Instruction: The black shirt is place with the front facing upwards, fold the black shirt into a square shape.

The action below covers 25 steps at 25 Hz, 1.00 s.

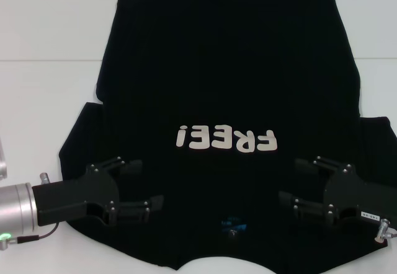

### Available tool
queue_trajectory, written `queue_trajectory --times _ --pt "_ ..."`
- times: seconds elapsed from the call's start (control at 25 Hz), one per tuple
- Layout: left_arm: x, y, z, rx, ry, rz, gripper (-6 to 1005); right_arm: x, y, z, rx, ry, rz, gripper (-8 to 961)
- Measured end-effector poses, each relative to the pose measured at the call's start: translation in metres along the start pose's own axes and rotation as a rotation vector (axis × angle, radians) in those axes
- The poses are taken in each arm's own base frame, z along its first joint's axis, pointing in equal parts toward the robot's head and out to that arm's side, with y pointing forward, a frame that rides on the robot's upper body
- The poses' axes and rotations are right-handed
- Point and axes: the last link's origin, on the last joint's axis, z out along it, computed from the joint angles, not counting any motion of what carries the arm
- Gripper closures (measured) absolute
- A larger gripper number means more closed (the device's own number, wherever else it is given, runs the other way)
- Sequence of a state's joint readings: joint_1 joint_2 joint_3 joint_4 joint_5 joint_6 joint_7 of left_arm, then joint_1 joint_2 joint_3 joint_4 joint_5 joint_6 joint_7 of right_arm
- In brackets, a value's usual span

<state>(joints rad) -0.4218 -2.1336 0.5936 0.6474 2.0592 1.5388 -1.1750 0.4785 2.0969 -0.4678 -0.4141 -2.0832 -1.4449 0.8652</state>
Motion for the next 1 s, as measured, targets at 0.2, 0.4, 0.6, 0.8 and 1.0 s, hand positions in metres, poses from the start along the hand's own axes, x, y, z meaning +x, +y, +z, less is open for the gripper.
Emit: queue_trajectory --times 0.2,0.4,0.6,0.8,1.0 --pt "0.002 -0.001 0.0 0.002 0.006 -0.057 65 0.0 0.0 0.0 0.0 0.0 0.0 147" --pt "0.017 -0.019 -0.008 0.019 0.008 -0.349 65 0.0 0.001 0.0 -0.002 -0.002 0.002 147" --pt "0.031 -0.039 -0.024 0.036 -0.024 -0.646 65 -0.001 0.002 -0.001 -0.011 -0.012 0.005 146" --pt "0.033 -0.064 -0.049 0.156 -0.07 -0.921 65 -0.003 0.001 0.001 -0.015 -0.013 0.012 146" --pt "0.025 -0.08 -0.062 0.292 -0.078 -1.071 65 -0.004 0.001 0.002 -0.017 -0.013 0.014 146"
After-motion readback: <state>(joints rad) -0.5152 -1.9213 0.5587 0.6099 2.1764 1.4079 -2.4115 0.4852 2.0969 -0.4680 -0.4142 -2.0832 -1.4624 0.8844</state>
